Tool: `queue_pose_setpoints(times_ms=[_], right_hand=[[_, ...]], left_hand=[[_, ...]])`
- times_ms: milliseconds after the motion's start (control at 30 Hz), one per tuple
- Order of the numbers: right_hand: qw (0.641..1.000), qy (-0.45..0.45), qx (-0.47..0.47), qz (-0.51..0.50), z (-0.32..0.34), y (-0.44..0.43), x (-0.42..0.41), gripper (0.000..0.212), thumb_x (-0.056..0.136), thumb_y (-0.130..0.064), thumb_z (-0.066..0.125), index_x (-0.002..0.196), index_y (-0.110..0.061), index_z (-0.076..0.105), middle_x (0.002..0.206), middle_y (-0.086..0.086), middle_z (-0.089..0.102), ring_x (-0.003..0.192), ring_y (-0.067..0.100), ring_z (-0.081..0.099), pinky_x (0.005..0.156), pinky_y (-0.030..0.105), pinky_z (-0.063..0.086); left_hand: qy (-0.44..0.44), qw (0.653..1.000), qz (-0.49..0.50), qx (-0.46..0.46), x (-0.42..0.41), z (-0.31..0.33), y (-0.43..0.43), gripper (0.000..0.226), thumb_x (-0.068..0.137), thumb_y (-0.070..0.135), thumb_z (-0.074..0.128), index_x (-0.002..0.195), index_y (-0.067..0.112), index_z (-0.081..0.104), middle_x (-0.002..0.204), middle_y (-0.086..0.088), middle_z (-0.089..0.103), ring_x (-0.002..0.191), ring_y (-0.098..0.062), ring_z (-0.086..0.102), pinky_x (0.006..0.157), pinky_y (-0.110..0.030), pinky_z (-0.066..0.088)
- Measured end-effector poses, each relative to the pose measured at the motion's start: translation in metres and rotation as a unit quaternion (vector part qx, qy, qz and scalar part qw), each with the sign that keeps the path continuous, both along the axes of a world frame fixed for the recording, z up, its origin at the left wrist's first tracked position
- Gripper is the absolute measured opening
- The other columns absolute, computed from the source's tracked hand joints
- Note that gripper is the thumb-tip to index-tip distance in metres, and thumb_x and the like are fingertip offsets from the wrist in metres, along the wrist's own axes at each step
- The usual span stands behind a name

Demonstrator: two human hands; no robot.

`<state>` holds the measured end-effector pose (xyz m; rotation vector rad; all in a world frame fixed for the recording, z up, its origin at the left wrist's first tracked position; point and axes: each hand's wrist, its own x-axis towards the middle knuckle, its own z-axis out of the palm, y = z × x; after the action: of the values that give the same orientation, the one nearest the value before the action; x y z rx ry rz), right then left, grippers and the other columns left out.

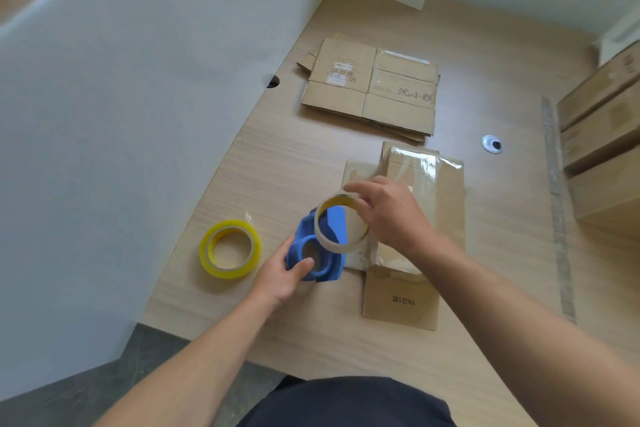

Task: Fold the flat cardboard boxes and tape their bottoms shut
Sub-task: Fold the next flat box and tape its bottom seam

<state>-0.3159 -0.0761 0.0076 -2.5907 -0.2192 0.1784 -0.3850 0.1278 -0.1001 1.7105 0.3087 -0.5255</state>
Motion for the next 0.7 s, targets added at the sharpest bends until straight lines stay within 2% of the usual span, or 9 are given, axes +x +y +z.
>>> queue_pose_setpoints(times_ms=[133,233,367,500,567,633,700], right_hand=[[1.000,0.004,0.007,-0.002,-0.013,0.007,-0.002,0.037,0.100,-0.020,0.054,0.135,-0.030,0.061,0.093,-0.004,0.052,0.091,0.020,0.053,0.080,0.030,0.042],[1.000,0.015,0.005,0.011,-0.020,0.013,-0.005,0.045,0.099,-0.016,0.054,0.141,-0.033,0.053,0.090,-0.004,0.049,0.086,0.016,0.047,0.075,0.025,0.034],[0.999,0.016,0.024,0.017,-0.022,0.024,-0.005,0.050,0.099,-0.015,0.055,0.144,-0.035,0.049,0.092,-0.003,0.051,0.085,0.015,0.047,0.075,0.024,0.036],[0.998,0.019,0.055,0.020,-0.021,0.033,-0.001,0.052,0.098,-0.013,0.056,0.145,-0.033,0.048,0.094,0.003,0.058,0.085,0.018,0.051,0.080,0.029,0.045],[0.997,0.023,0.068,0.016,-0.021,0.037,0.005,0.053,0.098,-0.013,0.057,0.146,-0.032,0.047,0.094,0.003,0.059,0.084,0.016,0.051,0.081,0.026,0.044],[0.996,0.031,0.082,0.012,-0.022,0.043,0.014,0.056,0.097,-0.011,0.058,0.148,-0.030,0.044,0.093,0.001,0.059,0.082,0.015,0.050,0.079,0.020,0.040],[0.993,0.050,0.111,0.009,-0.021,0.051,0.024,0.066,0.095,-0.007,0.059,0.151,-0.034,0.037,0.089,0.001,0.062,0.079,0.017,0.053,0.076,0.018,0.042]], left_hand=[[-0.023,0.996,-0.031,0.083,0.000,-0.005,0.005,0.052,0.094,0.022,0.067,0.143,0.024,0.050,0.128,0.005,0.065,0.119,-0.013,0.060,0.106,-0.037,0.045],[-0.057,0.983,-0.071,0.157,0.005,0.000,0.010,0.045,0.095,0.027,0.064,0.139,0.025,0.054,0.128,-0.002,0.063,0.121,-0.018,0.057,0.103,-0.034,0.044],[-0.068,0.959,-0.098,0.259,0.010,0.010,0.017,0.050,0.095,0.037,0.062,0.142,0.025,0.050,0.126,-0.009,0.055,0.118,-0.023,0.054,0.098,-0.028,0.039],[-0.154,0.966,-0.026,0.205,0.017,0.032,0.034,0.041,0.093,0.024,0.066,0.133,0.019,0.059,0.118,0.002,0.061,0.092,-0.002,0.061,0.084,-0.018,0.047],[-0.189,0.968,0.007,0.164,0.021,0.044,0.044,0.042,0.089,0.024,0.068,0.130,0.022,0.061,0.114,0.008,0.061,0.096,0.002,0.061,0.088,-0.027,0.052],[-0.196,0.973,-0.008,0.125,0.026,0.056,0.049,0.058,0.081,0.037,0.066,0.136,0.034,0.050,0.119,0.017,0.055,0.103,0.004,0.059,0.084,-0.019,0.053],[-0.196,0.970,-0.055,0.135,0.032,0.063,0.051,0.080,0.075,0.046,0.072,0.146,0.038,0.036,0.129,0.020,0.047,0.112,0.008,0.053,0.086,-0.013,0.049]])
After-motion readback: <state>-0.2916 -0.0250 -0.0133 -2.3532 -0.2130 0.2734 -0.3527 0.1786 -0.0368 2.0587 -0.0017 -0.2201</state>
